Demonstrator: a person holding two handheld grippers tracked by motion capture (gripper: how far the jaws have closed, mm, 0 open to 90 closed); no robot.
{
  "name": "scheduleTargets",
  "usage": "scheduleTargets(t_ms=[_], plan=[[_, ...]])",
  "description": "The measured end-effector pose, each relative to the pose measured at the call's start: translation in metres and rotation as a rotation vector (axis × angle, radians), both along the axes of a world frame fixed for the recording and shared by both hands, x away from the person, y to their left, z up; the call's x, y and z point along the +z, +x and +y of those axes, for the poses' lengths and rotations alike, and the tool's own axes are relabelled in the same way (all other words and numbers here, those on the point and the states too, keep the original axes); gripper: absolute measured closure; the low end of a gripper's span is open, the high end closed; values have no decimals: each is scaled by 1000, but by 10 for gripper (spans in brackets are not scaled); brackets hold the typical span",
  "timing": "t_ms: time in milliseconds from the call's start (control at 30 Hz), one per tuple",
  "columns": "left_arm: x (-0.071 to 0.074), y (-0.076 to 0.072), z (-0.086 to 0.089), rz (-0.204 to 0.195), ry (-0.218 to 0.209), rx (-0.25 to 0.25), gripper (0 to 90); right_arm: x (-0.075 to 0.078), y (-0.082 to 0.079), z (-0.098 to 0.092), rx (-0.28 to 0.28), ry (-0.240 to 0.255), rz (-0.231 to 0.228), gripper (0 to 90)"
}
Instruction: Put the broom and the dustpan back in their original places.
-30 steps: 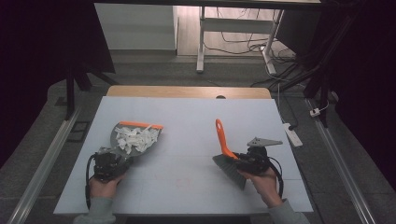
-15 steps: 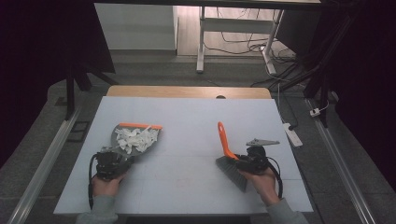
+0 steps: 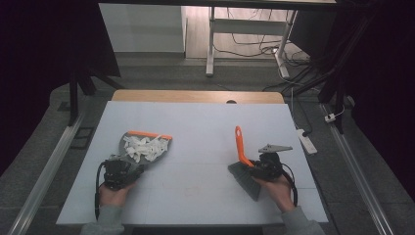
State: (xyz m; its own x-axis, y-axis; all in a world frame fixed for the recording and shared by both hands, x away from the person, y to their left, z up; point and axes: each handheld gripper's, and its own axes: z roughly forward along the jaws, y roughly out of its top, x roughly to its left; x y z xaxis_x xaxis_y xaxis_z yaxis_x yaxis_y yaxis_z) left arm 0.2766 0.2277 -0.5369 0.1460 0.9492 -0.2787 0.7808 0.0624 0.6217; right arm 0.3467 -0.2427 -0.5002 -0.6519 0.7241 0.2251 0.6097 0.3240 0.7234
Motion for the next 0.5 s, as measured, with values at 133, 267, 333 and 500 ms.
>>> scheduleTargets(t_ms=[133,267,333,500], plan=[[2,-2,0,-4,-12,-26,461,-1,3,-3,-3,-11,-4,629],[8,-7,-1,-29,12,-54,362,-3,6,-6,-12,-28,-12,602],[11,-9,-1,-42,29,-46,300,-4,7,-6,-15,-37,-10,586],[11,-12,5,-45,44,-34,266,-5,9,-6,-15,-72,-18,558]])
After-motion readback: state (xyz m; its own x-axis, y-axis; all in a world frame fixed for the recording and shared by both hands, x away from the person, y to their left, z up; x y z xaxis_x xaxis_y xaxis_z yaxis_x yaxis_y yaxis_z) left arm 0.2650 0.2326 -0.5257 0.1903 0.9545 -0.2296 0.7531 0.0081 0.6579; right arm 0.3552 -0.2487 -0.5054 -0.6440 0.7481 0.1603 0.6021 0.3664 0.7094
